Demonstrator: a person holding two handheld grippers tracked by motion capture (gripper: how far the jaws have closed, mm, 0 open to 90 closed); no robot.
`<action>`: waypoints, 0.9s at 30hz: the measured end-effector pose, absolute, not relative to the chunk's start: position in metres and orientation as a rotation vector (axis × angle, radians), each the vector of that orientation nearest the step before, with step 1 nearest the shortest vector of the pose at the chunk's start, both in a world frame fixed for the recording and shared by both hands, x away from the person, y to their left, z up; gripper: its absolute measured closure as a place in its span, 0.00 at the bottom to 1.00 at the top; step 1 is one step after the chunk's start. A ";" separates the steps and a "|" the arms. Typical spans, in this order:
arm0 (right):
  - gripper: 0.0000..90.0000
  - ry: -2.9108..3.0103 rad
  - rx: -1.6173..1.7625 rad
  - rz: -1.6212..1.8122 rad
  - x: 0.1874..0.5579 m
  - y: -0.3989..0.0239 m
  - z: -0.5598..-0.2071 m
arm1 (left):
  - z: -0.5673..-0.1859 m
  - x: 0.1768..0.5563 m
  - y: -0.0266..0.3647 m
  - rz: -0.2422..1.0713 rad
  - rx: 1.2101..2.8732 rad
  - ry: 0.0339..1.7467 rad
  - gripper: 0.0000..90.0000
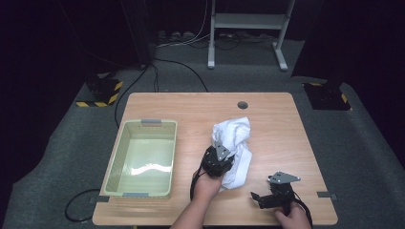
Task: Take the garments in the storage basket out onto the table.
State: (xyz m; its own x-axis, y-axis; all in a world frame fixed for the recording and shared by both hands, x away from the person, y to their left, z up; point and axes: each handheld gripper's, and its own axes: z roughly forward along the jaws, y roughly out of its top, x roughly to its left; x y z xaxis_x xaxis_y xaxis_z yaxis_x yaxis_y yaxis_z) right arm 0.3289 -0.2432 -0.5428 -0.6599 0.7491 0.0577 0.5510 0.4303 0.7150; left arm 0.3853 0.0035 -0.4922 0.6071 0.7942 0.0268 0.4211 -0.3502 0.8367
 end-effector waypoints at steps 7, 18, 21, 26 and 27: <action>0.00 2.422 1.123 1.060 0.329 -0.243 -0.543 | -0.499 0.391 -0.008 0.534 2.032 0.946 0.68; 0.00 2.421 1.126 1.068 0.329 -0.244 -0.543 | -0.510 0.400 -0.015 0.476 2.105 0.961 0.66; 0.00 2.422 1.125 1.065 0.329 -0.244 -0.543 | -0.511 0.401 -0.016 0.470 2.117 0.959 0.66; 0.00 2.421 1.126 1.066 0.329 -0.244 -0.543 | -0.513 0.404 -0.015 0.450 2.120 0.975 0.65; 0.00 2.421 1.126 1.067 0.329 -0.244 -0.543 | -0.514 0.405 -0.015 0.449 2.132 0.970 0.65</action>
State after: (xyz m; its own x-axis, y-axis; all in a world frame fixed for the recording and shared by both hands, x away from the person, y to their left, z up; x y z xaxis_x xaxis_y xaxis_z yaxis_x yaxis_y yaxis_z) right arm 0.3288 -0.2437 -0.5428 -0.6635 0.7454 0.0641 0.5501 0.4281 0.7170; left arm 0.4049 -0.0152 -0.5137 0.6528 0.7575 0.0116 0.4988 -0.4413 0.7459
